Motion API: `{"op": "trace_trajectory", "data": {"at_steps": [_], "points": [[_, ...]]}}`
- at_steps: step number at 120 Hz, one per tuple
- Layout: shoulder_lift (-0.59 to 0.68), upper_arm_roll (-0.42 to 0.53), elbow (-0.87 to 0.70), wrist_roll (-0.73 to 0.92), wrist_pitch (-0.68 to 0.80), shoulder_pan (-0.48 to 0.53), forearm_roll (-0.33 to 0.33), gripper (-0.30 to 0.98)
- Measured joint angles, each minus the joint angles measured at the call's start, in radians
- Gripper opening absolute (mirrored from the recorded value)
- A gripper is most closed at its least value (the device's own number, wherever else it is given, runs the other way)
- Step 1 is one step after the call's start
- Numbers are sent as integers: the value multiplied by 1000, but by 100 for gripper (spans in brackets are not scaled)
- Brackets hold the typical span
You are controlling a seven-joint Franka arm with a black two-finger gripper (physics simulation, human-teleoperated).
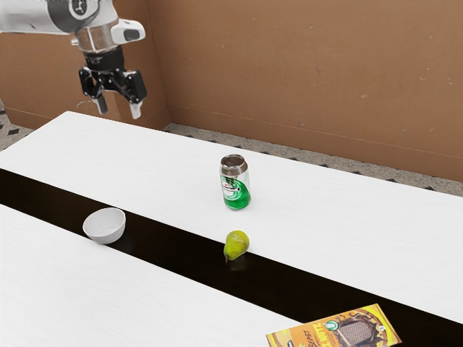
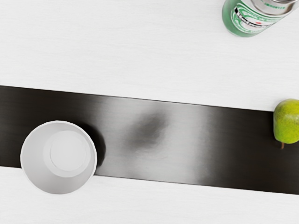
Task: Place the pear in the bowl.
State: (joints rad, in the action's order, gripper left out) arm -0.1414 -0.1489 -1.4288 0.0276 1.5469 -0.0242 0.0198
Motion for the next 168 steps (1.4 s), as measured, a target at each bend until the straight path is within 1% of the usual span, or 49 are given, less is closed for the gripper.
{"op": "trace_trajectory", "data": {"at_steps": [20,28,48,60,75,83,100,109,137,168], "points": [[-6,0,-2,1,9,-7,0,67],[1,0,-52,2,41,-16,-1,67],[0,0,-222,-2,185,-79,1,67],[-40,0,-289,-7,278,-112,14,67],[-117,-1,-340,-21,408,-146,29,67],[-133,-1,-363,-28,470,-169,34,67],[-116,-3,-430,-25,571,-212,51,67],[-118,-3,-460,-21,629,-238,75,67],[-191,-4,-469,-12,724,-291,115,67],[-211,-3,-465,-3,757,-325,121,67]]}}
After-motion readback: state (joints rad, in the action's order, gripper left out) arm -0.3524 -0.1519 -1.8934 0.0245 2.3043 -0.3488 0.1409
